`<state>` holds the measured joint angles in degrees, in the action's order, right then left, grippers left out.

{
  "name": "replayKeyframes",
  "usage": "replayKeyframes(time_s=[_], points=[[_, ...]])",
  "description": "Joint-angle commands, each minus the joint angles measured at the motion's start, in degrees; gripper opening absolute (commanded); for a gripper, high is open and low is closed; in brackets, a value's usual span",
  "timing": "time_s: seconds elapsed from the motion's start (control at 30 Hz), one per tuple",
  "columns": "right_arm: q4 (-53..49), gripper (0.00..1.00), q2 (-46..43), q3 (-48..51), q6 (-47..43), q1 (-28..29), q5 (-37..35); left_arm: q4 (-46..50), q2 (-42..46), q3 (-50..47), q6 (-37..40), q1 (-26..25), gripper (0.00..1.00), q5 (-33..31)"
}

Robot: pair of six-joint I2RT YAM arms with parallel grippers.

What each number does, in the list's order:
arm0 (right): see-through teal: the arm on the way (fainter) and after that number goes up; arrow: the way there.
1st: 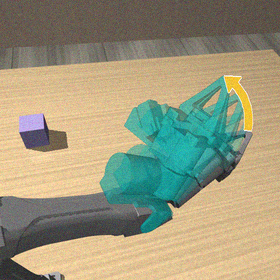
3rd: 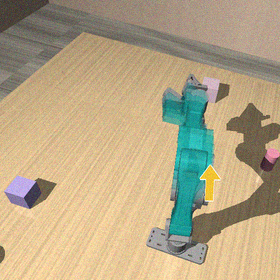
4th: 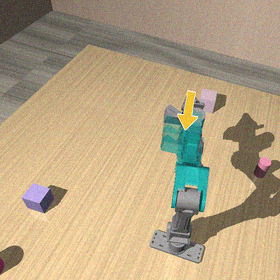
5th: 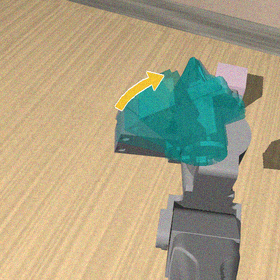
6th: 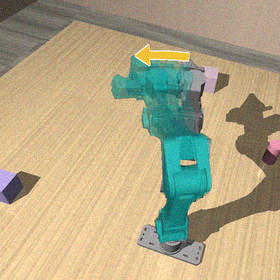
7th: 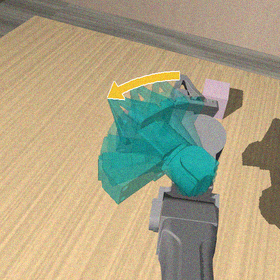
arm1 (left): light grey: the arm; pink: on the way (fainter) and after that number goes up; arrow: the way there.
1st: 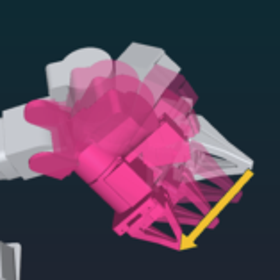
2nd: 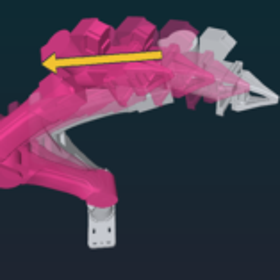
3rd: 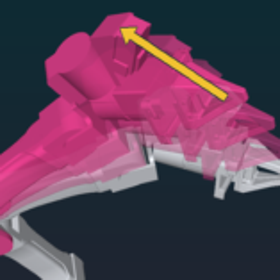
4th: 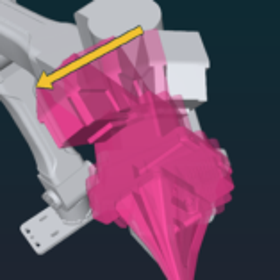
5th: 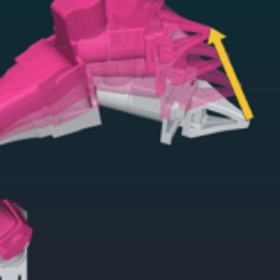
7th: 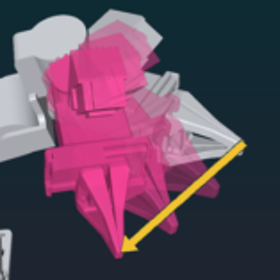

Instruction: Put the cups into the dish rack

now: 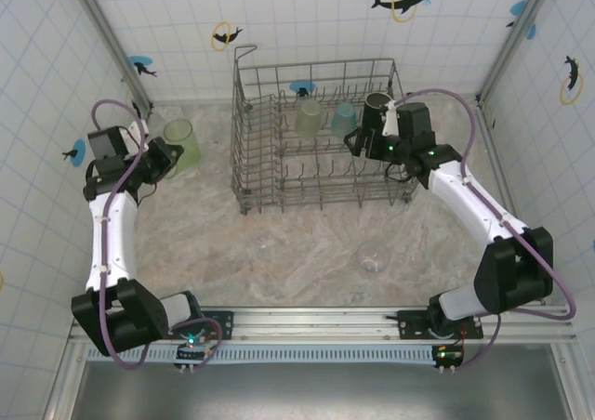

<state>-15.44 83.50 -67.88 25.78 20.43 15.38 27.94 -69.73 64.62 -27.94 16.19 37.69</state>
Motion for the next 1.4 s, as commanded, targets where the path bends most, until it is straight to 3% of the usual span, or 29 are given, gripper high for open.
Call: replayKeyframes(time_s=[0.0,0.1,0.23,0.57,1.03,1.2,1.37], points=[[3.8,1.0,0.9,-2.3,1.7,0.9,1.0,-5.7,1.2,3.3,-1.7,0.3,0.0,6.1],[4.6,1.0,1.8,-2.4,2.3,1.5,2.0,-14.3,1.7,0.9,-7.4,0.4,0.0,11.4],[4.6,1.0,3.5,-3.5,2.8,2.4,3.2,-24.2,2.7,-2.6,-14.2,0.4,0.0,13.7],[10.9,1.0,3.6,-2.4,7.7,3.0,2.3,-33.0,1.8,-2.0,-20.4,-1.3,0.0,16.2],[23.6,1.0,5.5,-1.3,16.4,3.1,8.5,-42.5,-4.7,3.2,-27.4,-14.5,0.0,14.7],[23.8,1.0,6.8,-2.3,17.6,3.0,9.6,-44.0,-7.8,5.3,-27.1,-18.6,0.0,14.0],[31.4,1.0,6.6,0.8,22.1,3.0,12.6,-46.5,-11.7,6.3,-28.5,-22.9,0.0,13.9]])
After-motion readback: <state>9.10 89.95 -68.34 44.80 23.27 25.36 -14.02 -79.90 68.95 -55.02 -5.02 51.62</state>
